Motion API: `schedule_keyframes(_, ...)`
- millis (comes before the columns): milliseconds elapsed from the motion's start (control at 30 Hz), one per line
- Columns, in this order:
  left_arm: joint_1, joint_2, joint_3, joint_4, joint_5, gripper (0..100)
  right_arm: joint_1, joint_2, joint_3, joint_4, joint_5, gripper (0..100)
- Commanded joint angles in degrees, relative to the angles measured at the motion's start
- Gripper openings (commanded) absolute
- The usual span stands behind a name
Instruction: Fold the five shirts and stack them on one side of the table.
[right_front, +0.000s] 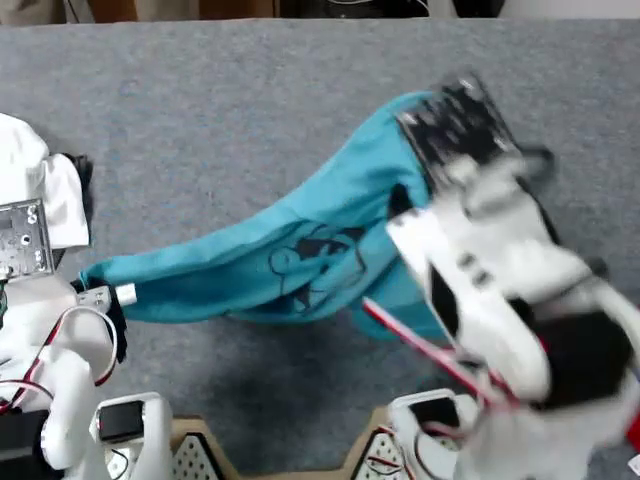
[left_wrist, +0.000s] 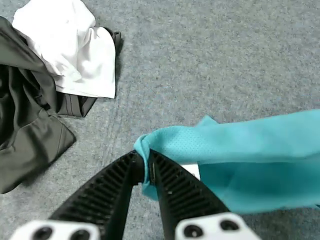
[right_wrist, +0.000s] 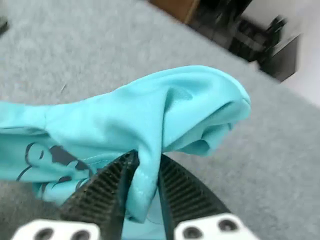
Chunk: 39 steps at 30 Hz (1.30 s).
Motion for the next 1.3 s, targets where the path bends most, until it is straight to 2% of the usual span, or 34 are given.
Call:
schedule_keyframes(0,0.5,-0.1,-4.0,0.4,-0.4,2,5.3,-5.3,-3.0,0.5,0.6,0.5)
schedule_keyframes(300,-2.1,-4.0,-14.4,0.4,-0.5,2,16.7,-8.6,-10.2,0.5,0.6,0.5)
schedule_keyframes(500,-2.5,-6.5,-16.2,-1.2,-0.6,2,17.4,-8.3,-11.4,-5.1,0.6,0.5)
schedule_keyframes(633,-2.6,-6.5,-15.5,-2.0,-0.6,2,17.3,-7.0,-5.1,-8.3,0.6,0.5)
schedule_keyframes(800,-2.5,-6.1,-10.6,-2.1,-0.6,2,15.8,-5.4,10.4,-14.6,0.6,0.5)
schedule_keyframes(967,-2.5,-6.1,0.4,-6.6,-0.6,2,10.4,-5.4,33.5,-30.7,0.6,0.5)
schedule_keyframes(1267,-2.1,-6.1,30.6,-30.2,-3.3,2,-1.5,-3.4,73.2,-73.1,0.3,0.5)
